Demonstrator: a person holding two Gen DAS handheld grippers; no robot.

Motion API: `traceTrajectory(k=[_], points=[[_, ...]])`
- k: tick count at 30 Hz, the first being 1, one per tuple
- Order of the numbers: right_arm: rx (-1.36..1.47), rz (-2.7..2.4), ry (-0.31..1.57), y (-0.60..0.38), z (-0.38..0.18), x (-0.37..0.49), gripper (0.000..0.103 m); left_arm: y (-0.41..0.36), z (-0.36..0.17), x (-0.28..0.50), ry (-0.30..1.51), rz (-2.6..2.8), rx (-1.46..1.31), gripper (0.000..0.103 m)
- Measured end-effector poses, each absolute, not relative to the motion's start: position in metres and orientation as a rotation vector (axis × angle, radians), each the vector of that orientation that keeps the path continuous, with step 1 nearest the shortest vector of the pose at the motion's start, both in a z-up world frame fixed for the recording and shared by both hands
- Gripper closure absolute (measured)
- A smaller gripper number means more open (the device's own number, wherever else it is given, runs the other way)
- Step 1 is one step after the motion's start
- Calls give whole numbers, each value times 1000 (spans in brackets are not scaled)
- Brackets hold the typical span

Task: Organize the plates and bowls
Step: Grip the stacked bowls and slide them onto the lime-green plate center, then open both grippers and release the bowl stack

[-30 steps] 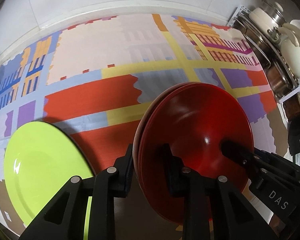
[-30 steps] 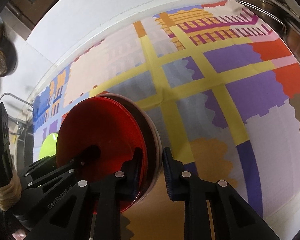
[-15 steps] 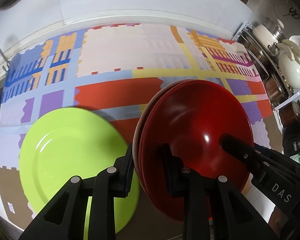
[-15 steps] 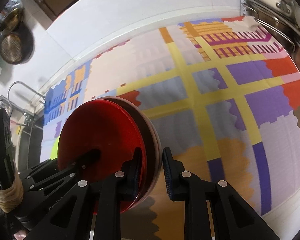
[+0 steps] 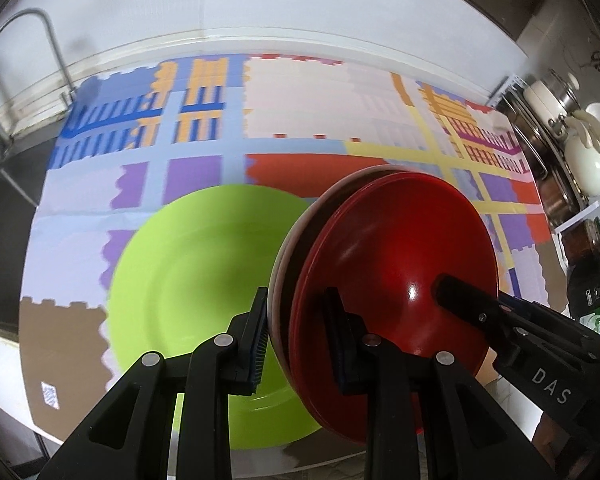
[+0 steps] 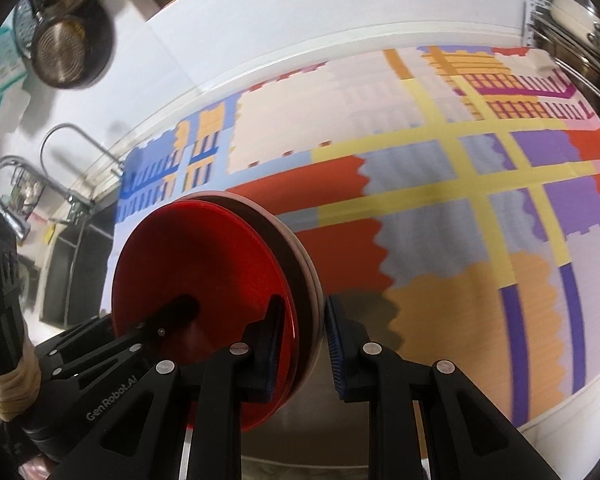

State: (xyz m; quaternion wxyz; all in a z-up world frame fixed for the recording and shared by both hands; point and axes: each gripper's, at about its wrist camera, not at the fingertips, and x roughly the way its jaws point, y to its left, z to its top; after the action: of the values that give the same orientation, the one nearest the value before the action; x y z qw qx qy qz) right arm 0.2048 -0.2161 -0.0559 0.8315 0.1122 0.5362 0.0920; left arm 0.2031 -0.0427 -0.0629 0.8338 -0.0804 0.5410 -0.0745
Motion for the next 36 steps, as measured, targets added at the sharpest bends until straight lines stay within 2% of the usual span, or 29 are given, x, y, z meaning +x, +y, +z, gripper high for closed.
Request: traceTrajectory(k=[16,36], points=[[201,264,1199,-143,-74,202,80,25,-82,188,1181,-91,-210,76],[207,259,1270,-124,-98,219,80,37,-104,206,1241,-97,-234,76]])
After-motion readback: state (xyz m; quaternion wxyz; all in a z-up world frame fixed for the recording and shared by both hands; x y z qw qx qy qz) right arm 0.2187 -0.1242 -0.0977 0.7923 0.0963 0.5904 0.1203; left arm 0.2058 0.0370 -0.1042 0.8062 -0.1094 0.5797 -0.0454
